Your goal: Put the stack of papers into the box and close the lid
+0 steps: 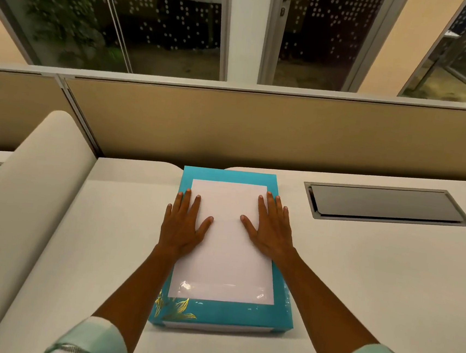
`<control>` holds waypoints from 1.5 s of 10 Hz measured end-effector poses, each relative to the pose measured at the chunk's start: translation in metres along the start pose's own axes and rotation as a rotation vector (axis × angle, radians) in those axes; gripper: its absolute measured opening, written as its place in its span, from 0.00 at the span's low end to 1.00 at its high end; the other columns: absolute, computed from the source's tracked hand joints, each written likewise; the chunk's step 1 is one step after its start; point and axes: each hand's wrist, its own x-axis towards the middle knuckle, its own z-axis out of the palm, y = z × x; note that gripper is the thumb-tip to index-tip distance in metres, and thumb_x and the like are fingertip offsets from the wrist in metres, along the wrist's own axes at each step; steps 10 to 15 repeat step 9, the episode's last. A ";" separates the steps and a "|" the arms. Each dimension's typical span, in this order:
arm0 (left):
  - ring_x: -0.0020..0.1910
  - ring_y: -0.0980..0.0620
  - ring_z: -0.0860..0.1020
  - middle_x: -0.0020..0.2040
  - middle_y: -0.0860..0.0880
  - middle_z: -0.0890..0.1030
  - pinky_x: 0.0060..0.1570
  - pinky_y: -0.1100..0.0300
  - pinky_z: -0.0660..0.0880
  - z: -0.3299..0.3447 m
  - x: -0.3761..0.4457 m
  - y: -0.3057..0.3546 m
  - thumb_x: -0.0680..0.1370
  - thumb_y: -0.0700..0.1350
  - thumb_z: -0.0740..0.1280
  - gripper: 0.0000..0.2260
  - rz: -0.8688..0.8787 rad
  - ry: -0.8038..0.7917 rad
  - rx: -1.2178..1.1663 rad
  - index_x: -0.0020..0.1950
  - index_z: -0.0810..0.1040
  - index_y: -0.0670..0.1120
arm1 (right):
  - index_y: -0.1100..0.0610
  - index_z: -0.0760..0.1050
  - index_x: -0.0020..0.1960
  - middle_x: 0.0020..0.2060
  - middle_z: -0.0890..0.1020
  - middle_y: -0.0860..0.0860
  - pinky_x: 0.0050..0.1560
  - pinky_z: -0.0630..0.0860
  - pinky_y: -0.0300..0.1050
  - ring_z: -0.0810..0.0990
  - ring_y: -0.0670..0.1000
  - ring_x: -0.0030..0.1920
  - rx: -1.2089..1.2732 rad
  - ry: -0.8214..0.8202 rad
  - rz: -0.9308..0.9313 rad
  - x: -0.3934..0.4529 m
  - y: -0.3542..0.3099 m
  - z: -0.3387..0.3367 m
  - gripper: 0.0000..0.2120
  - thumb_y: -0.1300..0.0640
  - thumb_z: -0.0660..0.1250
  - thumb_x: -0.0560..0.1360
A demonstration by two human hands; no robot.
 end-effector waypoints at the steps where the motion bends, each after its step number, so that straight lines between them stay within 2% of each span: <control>1: 0.80 0.45 0.47 0.81 0.47 0.46 0.77 0.45 0.50 0.006 0.001 0.000 0.78 0.66 0.49 0.35 -0.012 0.004 -0.005 0.80 0.48 0.50 | 0.51 0.42 0.78 0.79 0.43 0.51 0.77 0.44 0.54 0.43 0.55 0.79 0.008 -0.017 0.012 0.001 0.001 0.006 0.39 0.30 0.45 0.75; 4: 0.80 0.45 0.47 0.81 0.48 0.47 0.77 0.45 0.50 0.011 0.000 0.002 0.77 0.67 0.46 0.35 -0.015 0.022 0.049 0.80 0.48 0.51 | 0.51 0.44 0.78 0.79 0.45 0.51 0.77 0.46 0.56 0.44 0.55 0.79 -0.025 0.004 0.019 0.000 0.001 0.011 0.39 0.30 0.45 0.75; 6: 0.80 0.45 0.45 0.81 0.47 0.44 0.77 0.42 0.47 0.003 -0.001 0.004 0.78 0.67 0.46 0.35 -0.025 -0.044 0.107 0.80 0.44 0.50 | 0.52 0.44 0.79 0.79 0.44 0.52 0.77 0.44 0.59 0.44 0.55 0.79 -0.072 -0.031 0.013 0.000 -0.001 0.001 0.40 0.30 0.44 0.75; 7: 0.80 0.45 0.45 0.81 0.46 0.44 0.77 0.42 0.46 -0.006 -0.007 0.010 0.77 0.67 0.45 0.36 -0.015 -0.004 0.099 0.80 0.45 0.49 | 0.52 0.43 0.79 0.79 0.45 0.52 0.77 0.43 0.59 0.44 0.55 0.79 -0.058 0.006 0.017 -0.004 -0.004 -0.009 0.40 0.29 0.44 0.74; 9: 0.80 0.45 0.45 0.81 0.46 0.45 0.76 0.44 0.43 -0.036 -0.031 0.038 0.68 0.73 0.29 0.46 0.035 0.101 0.032 0.80 0.46 0.49 | 0.51 0.43 0.79 0.79 0.45 0.51 0.76 0.42 0.59 0.44 0.55 0.79 -0.033 0.141 0.011 -0.033 -0.007 -0.041 0.43 0.27 0.38 0.71; 15: 0.80 0.45 0.45 0.81 0.46 0.45 0.76 0.44 0.43 -0.036 -0.031 0.038 0.68 0.73 0.29 0.46 0.035 0.101 0.032 0.80 0.46 0.49 | 0.51 0.43 0.79 0.79 0.45 0.51 0.76 0.42 0.59 0.44 0.55 0.79 -0.033 0.141 0.011 -0.033 -0.007 -0.041 0.43 0.27 0.38 0.71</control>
